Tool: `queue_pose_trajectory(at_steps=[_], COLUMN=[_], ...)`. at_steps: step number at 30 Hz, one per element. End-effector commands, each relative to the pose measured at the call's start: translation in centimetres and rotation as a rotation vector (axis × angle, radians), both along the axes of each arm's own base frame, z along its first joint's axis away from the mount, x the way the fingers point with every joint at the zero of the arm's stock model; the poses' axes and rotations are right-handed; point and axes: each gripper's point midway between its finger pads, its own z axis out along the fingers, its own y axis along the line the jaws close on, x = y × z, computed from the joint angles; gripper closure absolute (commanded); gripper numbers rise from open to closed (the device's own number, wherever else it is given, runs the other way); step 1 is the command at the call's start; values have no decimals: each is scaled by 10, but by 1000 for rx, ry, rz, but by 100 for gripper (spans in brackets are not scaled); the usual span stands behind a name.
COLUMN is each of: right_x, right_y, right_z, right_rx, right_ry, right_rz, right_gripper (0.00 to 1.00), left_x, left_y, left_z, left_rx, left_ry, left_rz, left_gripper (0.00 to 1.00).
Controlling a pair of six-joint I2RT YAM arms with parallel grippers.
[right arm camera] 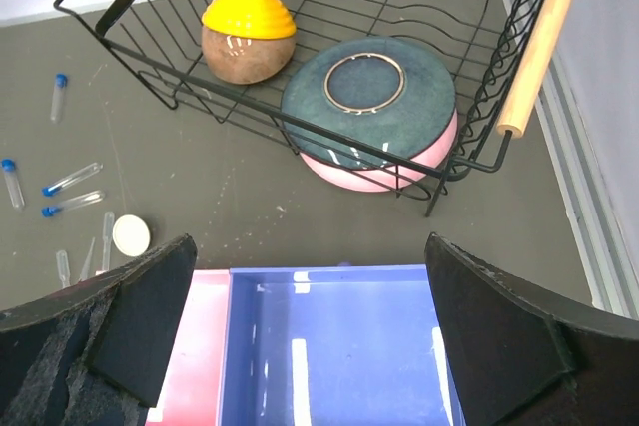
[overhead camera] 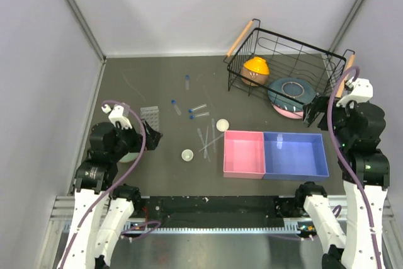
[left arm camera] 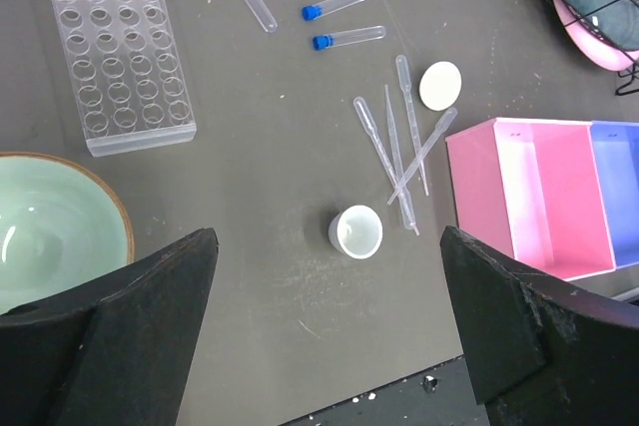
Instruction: Organize the chemistry lab equipment
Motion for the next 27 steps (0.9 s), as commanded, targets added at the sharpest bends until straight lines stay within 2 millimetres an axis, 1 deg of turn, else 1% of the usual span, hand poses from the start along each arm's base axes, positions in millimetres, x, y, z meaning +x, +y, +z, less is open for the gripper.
queue_pose_trajectory(at_steps=[1,2,3,4,5,6,9,11,12,14,15,16,17,18,19,20,21,22,23,24,27], right_x=[1,-1,-3,-5,-8,-17,-38,-45,-52,-57,-61,-61,-62,-64,-59,-59,-56,-51,-46,-47,-37], right_y=[8,11,21,28,35,54,80,84,90,97,105,109,113,120,123,128,130,132,132,137,141], right_z=[4,1,-2,-4,-12,-16,-29,-36,-43,-54,-55,-59,-62,-61,-64,-63,-65,-69,-67,-70,-76], right_rx=[-36,-52,-80,-114,-129,-162,-214,-235,-268,-280,-279,-248,-226,-199,-166,-153,-132,-111,-102,-116,-187], right_ry=[-22,-18,-21,-28,-27,-39,-33,-21,-19,-15,-37,-22,-19,-31,-6,-2,17,51,63,84,134], right_rz=[72,103,188,247,306,457,687,743,819,907,976,1008,1038,1086,1111,1138,1150,1157,1150,1175,1182], right_gripper=[1,1,1,1,1,1,1,1,1,1,1,1,1,1,1,1,1,1,1,1,1], left_x=[3,3,3,3,5,4,7,9,13,14,15,19,16,16,23,22,26,32,38,42,69], left_y=[6,7,6,4,2,-4,-17,-23,-24,-31,-33,-31,-38,-40,-33,-40,-38,-39,-36,-37,-32], left_z=[19,23,24,28,26,25,19,12,12,4,2,-2,-4,-6,-11,-12,-15,-20,-22,-24,-26], left_rx=[43,49,47,43,34,17,-50,-93,-104,-108,-100,-70,-43,-13,54,84,112,137,155,166,216], left_ry=[-35,-45,-45,-51,-32,-19,48,86,78,114,126,153,167,179,198,201,212,235,240,250,247], left_rz=[12,10,3,-4,-14,-44,-83,-81,-75,-86,-88,-63,-89,-90,-45,-66,-48,-43,-21,-17,44], left_gripper=[1,1,1,1,1,1,2,2,2,2,2,2,2,2,2,2,2,2,2,2,1])
